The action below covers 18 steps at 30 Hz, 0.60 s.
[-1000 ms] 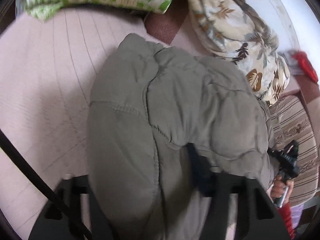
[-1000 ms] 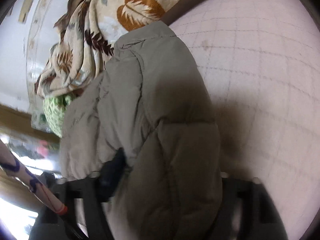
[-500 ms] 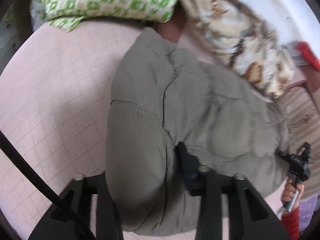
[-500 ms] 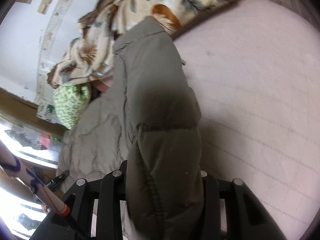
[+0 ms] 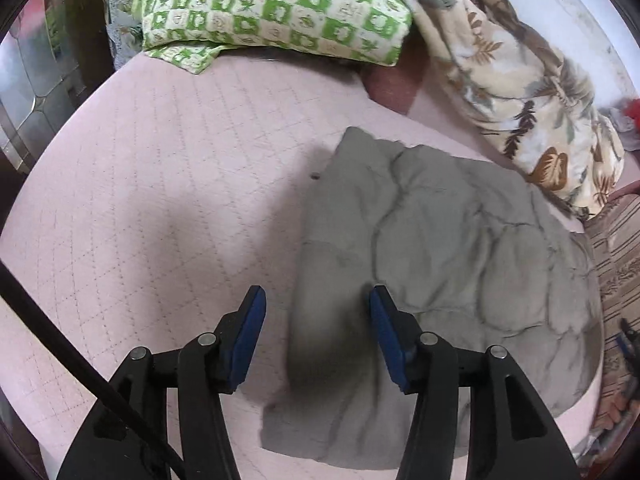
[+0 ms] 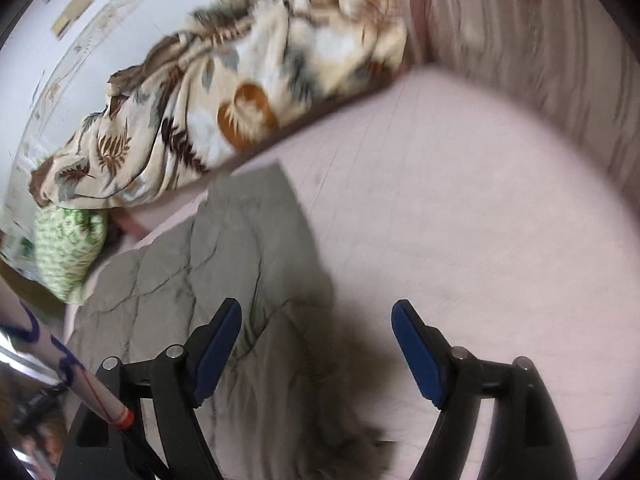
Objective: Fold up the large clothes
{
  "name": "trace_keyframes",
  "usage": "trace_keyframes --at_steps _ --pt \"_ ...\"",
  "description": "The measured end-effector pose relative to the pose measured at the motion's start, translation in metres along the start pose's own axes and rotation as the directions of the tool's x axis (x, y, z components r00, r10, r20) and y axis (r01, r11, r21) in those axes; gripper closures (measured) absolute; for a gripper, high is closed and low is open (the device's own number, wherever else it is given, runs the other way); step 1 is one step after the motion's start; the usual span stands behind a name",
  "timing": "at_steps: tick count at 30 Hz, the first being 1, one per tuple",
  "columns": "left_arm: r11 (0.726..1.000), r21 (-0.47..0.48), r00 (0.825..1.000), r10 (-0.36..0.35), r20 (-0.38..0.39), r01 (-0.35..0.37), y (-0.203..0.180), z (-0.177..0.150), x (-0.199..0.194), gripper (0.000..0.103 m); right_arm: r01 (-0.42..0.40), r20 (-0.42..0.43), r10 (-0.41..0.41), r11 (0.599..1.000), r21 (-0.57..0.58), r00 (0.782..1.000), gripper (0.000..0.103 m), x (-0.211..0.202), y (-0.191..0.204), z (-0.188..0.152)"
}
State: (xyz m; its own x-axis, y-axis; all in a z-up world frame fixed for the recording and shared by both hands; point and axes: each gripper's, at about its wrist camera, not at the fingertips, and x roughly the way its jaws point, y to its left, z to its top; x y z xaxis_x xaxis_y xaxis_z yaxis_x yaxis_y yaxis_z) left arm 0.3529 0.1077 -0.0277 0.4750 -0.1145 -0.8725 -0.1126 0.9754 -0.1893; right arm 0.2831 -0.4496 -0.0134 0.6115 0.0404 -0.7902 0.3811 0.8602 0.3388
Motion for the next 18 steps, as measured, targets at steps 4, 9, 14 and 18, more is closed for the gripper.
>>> trace_keyframes --at_steps 4,9,14,18 --pt "0.993 0.049 0.994 0.107 -0.031 -0.106 -0.006 -0.002 0.025 0.045 0.032 0.073 -0.022 0.991 -0.131 0.997 0.021 -0.028 0.03 -0.012" --pt "0.961 0.129 0.969 0.245 0.02 -0.246 -0.026 -0.004 0.042 0.04 0.048 0.007 -0.048 0.975 -0.218 0.999 0.024 0.005 0.053 -0.043" --pt "0.957 0.111 0.963 0.263 0.066 -0.269 -0.025 -0.001 0.023 0.038 0.134 -0.034 -0.142 0.973 -0.187 0.989 0.025 0.058 0.048 -0.051" --pt "0.934 0.089 0.928 0.327 0.178 -0.346 -0.022 -0.014 -0.02 0.038 0.108 -0.058 -0.113 0.99 -0.09 0.992 0.024 0.057 0.034 -0.038"
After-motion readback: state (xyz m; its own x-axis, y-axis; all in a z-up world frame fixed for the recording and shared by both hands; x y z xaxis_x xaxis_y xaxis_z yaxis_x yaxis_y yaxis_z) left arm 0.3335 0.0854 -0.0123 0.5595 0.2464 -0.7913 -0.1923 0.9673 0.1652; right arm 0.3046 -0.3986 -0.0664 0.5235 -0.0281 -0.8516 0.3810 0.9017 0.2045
